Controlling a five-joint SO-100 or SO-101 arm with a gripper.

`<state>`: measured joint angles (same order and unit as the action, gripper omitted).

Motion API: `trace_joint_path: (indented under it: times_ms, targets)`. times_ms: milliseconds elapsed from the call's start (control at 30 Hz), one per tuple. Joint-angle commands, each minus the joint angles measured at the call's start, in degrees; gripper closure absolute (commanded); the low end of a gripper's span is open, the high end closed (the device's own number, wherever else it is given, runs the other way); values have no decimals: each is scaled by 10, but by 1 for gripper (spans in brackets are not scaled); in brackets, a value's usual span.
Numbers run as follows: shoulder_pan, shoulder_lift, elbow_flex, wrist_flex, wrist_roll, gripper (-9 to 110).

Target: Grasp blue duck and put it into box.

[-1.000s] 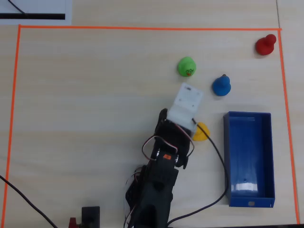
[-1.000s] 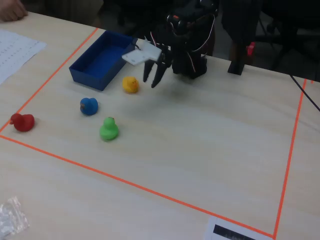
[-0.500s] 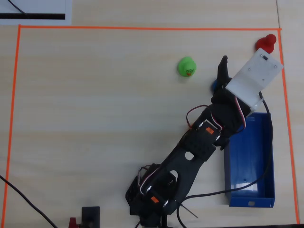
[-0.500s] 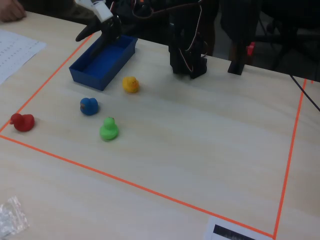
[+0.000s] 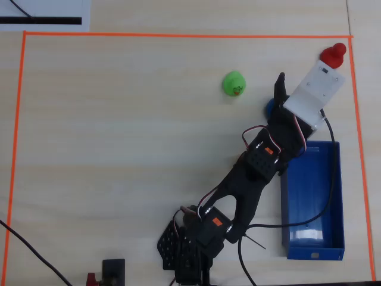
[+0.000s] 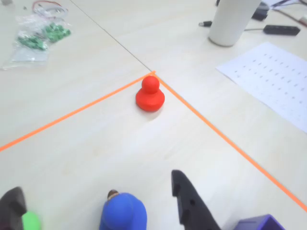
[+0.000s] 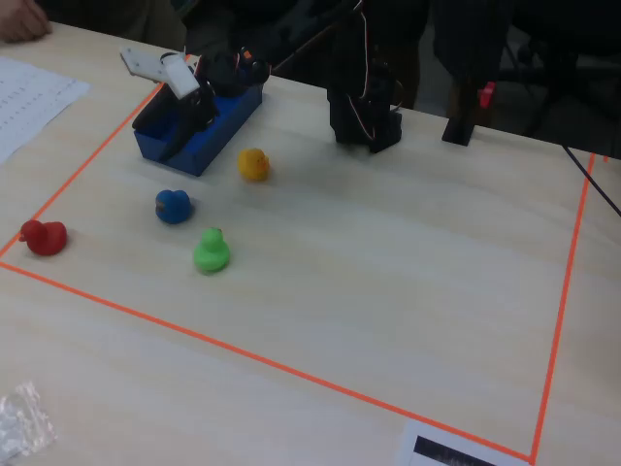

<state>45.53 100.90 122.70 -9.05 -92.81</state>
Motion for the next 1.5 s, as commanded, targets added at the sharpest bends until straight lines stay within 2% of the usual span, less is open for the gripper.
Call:
trace_joint_path:
  times_ms: [0, 200, 1167, 1233, 1333, 1367, 1467]
  targets:
    - [-3, -20, -4, -25, -4, 60]
    - [-4, -90, -2, -76, -9, 60]
    - [-12, -276, -76, -90, 8, 61]
    - [-12, -285, -77, -90, 4, 67]
    - [-11, -296, -74, -90, 3, 96]
    - [-12, -298, -72, -91, 4, 100]
    - [-15, -291, -57, -91, -2, 101]
